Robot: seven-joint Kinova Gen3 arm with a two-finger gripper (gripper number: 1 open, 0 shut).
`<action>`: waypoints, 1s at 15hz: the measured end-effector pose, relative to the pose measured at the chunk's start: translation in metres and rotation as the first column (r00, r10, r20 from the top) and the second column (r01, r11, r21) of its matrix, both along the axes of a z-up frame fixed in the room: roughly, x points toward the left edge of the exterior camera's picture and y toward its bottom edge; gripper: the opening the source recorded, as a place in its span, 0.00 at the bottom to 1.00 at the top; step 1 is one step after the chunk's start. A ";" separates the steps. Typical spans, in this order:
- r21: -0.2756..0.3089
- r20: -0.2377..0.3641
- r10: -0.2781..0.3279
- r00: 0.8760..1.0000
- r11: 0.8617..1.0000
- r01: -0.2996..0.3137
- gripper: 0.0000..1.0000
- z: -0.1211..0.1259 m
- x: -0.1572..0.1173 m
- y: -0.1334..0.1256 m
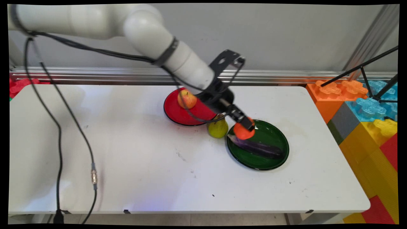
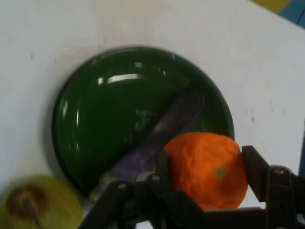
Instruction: Place the picked object on the table
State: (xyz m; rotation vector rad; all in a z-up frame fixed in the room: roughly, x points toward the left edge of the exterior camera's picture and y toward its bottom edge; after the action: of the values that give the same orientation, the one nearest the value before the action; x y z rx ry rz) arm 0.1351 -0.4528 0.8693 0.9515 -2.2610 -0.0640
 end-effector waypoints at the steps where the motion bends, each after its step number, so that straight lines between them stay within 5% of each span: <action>1: 0.001 0.005 -0.010 1.000 1.000 0.010 0.00 -0.001 0.008 0.007; 6: -0.003 0.026 -0.055 0.998 0.998 0.055 0.00 -0.021 0.052 0.031; 15: -0.030 0.056 -0.038 0.998 0.999 0.039 0.00 -0.082 0.105 0.032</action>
State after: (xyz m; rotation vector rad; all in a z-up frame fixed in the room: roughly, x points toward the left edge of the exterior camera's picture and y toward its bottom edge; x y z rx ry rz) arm 0.2400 -0.4204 0.7871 0.9037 -2.3248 -0.0191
